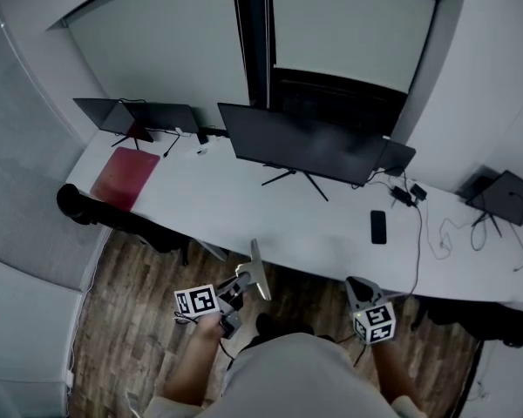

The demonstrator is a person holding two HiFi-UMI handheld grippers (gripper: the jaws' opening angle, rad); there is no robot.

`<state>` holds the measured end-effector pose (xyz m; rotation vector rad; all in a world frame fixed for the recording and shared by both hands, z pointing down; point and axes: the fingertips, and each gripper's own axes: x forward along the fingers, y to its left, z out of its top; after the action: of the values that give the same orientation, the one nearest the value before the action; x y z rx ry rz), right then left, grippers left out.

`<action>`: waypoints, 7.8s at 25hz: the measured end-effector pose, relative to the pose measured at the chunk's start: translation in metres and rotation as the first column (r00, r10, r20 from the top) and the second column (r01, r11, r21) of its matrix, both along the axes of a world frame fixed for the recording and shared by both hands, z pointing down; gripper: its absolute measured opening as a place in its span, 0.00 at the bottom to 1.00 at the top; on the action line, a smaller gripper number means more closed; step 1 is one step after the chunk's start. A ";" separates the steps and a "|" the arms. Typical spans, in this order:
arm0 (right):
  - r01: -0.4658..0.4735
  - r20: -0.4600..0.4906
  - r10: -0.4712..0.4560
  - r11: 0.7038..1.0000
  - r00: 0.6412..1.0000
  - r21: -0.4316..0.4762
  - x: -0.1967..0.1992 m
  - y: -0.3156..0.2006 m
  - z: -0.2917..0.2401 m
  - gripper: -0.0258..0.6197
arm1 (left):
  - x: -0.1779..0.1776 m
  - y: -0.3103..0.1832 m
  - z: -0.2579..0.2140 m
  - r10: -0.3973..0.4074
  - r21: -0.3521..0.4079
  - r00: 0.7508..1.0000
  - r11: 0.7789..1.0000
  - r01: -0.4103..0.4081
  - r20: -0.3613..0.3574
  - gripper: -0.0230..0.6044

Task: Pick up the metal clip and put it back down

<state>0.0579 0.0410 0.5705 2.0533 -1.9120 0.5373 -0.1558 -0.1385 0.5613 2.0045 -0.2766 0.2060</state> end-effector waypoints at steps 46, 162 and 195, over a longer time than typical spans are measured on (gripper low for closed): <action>-0.238 0.047 0.250 0.955 0.967 -0.177 -0.047 -0.033 0.058 0.09 | 0.084 -0.089 0.102 0.348 -0.110 0.932 0.935 -0.337 0.101 0.09; -0.154 -0.029 0.153 0.988 0.988 -0.033 -0.042 0.145 0.013 0.09 | -0.042 0.101 -0.004 -0.028 0.697 0.981 0.708 -0.117 0.193 0.09; -0.223 -0.077 0.232 0.969 0.970 0.110 -0.026 0.104 -0.039 0.09 | -0.041 0.053 -0.056 -0.015 0.777 0.983 0.615 -0.137 0.185 0.09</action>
<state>0.0319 0.1447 0.5312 2.3366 -1.6960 0.3983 -0.1969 -0.0855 0.5049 2.9014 -0.4705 0.3486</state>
